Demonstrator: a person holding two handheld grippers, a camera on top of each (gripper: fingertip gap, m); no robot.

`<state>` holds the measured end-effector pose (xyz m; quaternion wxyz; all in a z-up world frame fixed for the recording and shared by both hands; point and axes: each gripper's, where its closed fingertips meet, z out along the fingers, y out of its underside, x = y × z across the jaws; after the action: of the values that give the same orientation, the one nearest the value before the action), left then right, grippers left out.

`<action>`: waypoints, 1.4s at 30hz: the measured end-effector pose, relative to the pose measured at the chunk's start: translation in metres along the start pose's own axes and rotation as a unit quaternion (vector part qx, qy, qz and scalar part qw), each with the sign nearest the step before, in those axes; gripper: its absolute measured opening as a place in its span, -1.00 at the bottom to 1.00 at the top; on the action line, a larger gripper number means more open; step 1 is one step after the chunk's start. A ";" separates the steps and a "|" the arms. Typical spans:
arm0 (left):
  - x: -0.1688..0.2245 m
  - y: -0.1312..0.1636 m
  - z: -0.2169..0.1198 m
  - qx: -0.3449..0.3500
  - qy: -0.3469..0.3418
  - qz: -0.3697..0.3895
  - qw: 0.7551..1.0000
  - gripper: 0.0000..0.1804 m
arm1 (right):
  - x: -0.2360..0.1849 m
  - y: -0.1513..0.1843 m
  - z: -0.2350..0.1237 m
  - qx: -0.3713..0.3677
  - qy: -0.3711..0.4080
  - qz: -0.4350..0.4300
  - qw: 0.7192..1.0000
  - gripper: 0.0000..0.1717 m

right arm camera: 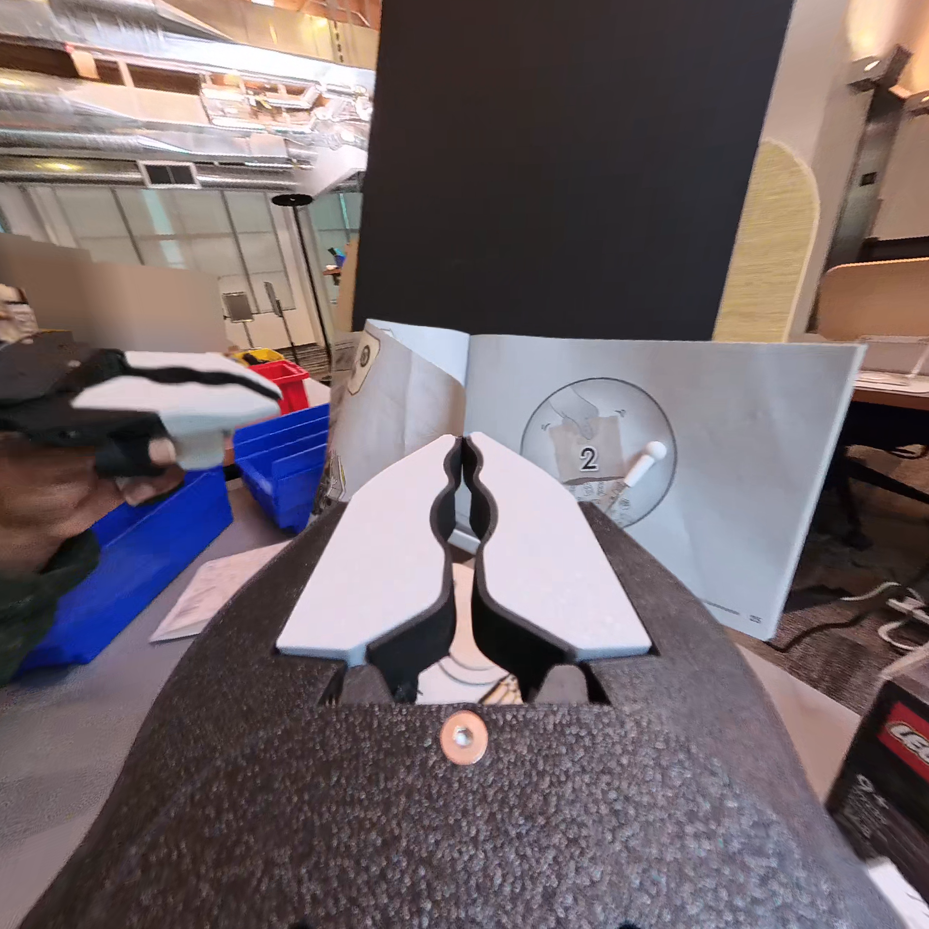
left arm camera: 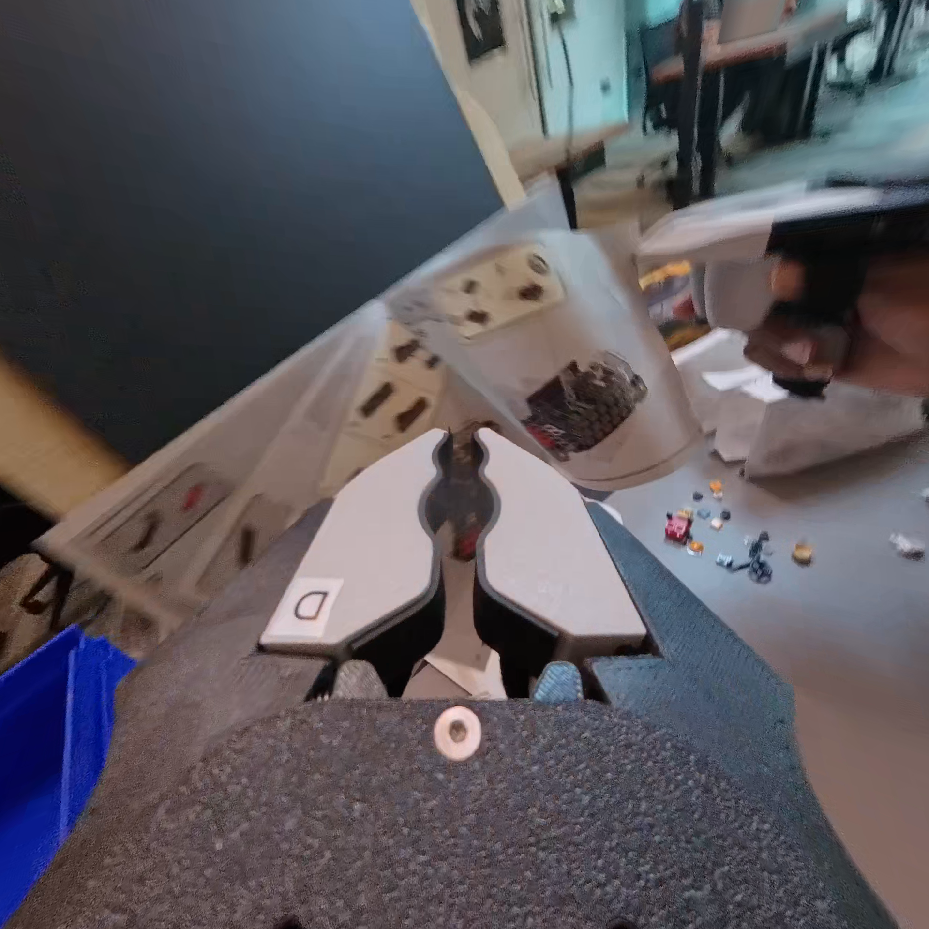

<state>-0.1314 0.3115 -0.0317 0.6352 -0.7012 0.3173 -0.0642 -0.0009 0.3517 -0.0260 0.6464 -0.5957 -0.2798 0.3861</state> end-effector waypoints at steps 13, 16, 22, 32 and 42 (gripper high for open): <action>0.018 0.023 0.108 -0.132 0.001 0.071 0.989 -0.96 | 0.041 -0.005 -0.001 0.008 -0.008 0.119 0.993 -0.66; 0.011 0.034 0.106 -0.144 -0.012 0.081 0.986 -0.97 | 0.074 0.026 -0.003 -0.017 0.037 0.162 0.986 -0.61; -0.005 0.041 0.098 -0.162 -0.041 0.091 0.982 -1.00 | 0.063 0.055 0.023 -0.074 0.055 0.063 0.994 -0.67; -0.015 0.049 0.088 -0.159 -0.044 0.074 0.984 -1.00 | 0.037 -0.009 0.009 0.105 0.022 0.018 0.994 -0.85; -0.013 0.050 0.089 -0.158 -0.044 0.069 0.984 -1.00 | 0.089 0.041 0.027 -0.014 0.147 0.049 0.988 -0.69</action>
<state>-0.1159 0.3941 -0.0909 0.5322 -0.7714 0.3432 0.0618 0.0180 0.4403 -0.0715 0.6528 -0.6678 -0.1573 0.3213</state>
